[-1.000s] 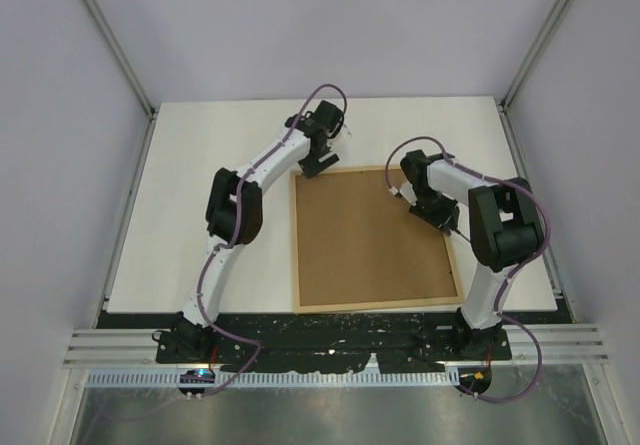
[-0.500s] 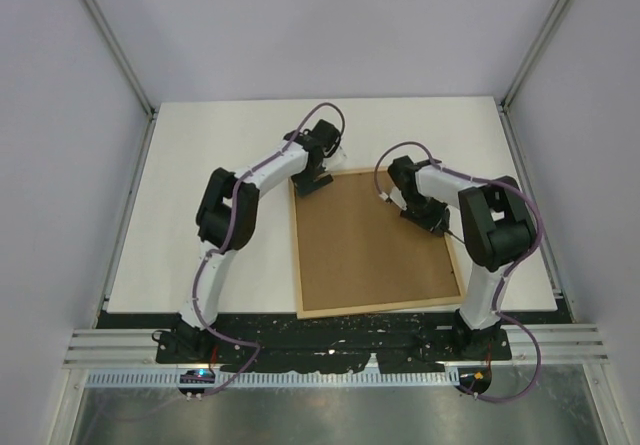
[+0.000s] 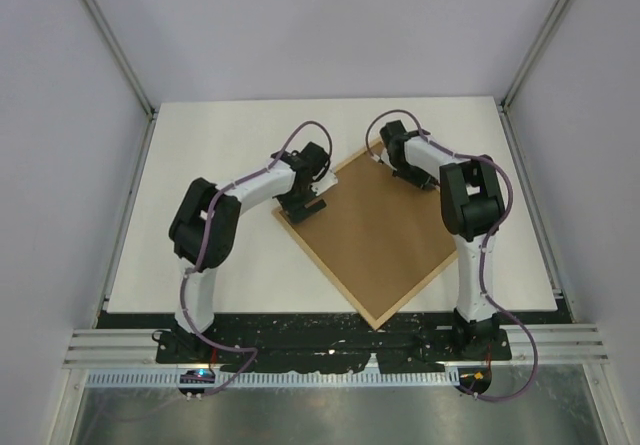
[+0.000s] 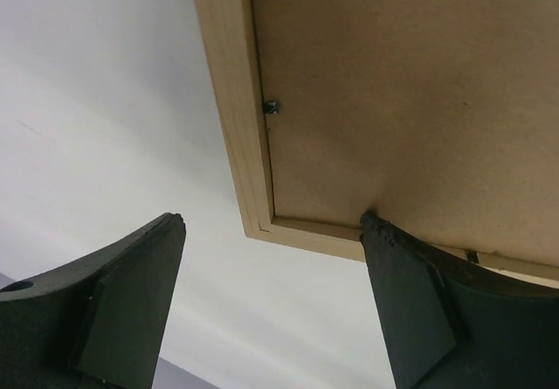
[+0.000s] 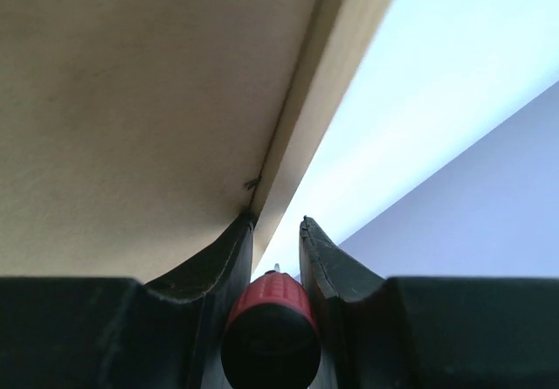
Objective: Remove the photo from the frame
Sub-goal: Adjust the photo frame at the center of the board, then adjust the screwdriver.
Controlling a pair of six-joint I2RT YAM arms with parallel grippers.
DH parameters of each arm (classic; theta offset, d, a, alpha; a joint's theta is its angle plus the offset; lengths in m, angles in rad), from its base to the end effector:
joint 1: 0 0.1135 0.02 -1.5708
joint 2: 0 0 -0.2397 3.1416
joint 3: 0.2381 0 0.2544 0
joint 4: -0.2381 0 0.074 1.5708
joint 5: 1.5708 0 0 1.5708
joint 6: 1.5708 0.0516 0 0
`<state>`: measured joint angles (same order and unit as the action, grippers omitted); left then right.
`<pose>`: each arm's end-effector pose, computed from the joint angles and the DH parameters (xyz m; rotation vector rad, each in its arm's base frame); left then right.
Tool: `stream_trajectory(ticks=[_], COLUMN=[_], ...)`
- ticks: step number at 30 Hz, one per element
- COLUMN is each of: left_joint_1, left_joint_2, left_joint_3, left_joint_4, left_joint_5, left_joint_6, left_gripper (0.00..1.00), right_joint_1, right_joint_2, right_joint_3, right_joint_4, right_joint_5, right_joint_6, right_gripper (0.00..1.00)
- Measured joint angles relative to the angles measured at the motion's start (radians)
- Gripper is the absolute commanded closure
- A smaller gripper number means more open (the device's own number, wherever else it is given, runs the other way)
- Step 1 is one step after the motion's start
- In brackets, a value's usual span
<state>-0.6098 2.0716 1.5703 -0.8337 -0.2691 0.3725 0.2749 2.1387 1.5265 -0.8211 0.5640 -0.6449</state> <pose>0.3437 -0.2234 0.1373 1.3070 2.5407 0.3439 0.3943 0.0825 0.1061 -1.2712 2.7006 -0.8877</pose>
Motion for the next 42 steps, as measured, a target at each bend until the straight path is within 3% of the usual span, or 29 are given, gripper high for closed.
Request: stream_trajectory(ticks=[5,10,23,30,37,42], left_joint_1=[-0.007,-0.031,-0.042,-0.029,0.136,0.177], left_joint_2=[-0.079,-0.158,-0.205,-0.340,-0.682,-0.828], left_joint_3=[-0.113,-0.228,-0.298,-0.345,-0.267,-0.130], left_joint_4=[0.037,0.108,0.055,-0.114,-0.138,-0.125], left_joint_5=[0.088,0.150,0.378,0.435,0.510,0.629], left_joint_6=[-0.073,-0.117,-0.118,-0.111,-0.085,-0.041], left_gripper=[0.16,0.14,0.12,0.06,0.00,0.00], right_joint_1=[0.013,0.053,0.145,0.120,0.098,0.098], right_joint_2=[0.176,0.292,0.348,0.151,-0.236,-0.535], right_joint_3=[0.285,0.463,0.544,0.361,0.299,0.269], right_joint_4=[0.064,0.126,0.257,0.287,0.175,0.125], right_joint_5=[0.018,0.029,0.004,-0.085,-0.235,-0.557], right_joint_6=[-0.087,-0.194,-0.283,-0.199,-0.024,0.146], right_gripper=[0.92,0.92,0.92,0.92,0.92,0.92])
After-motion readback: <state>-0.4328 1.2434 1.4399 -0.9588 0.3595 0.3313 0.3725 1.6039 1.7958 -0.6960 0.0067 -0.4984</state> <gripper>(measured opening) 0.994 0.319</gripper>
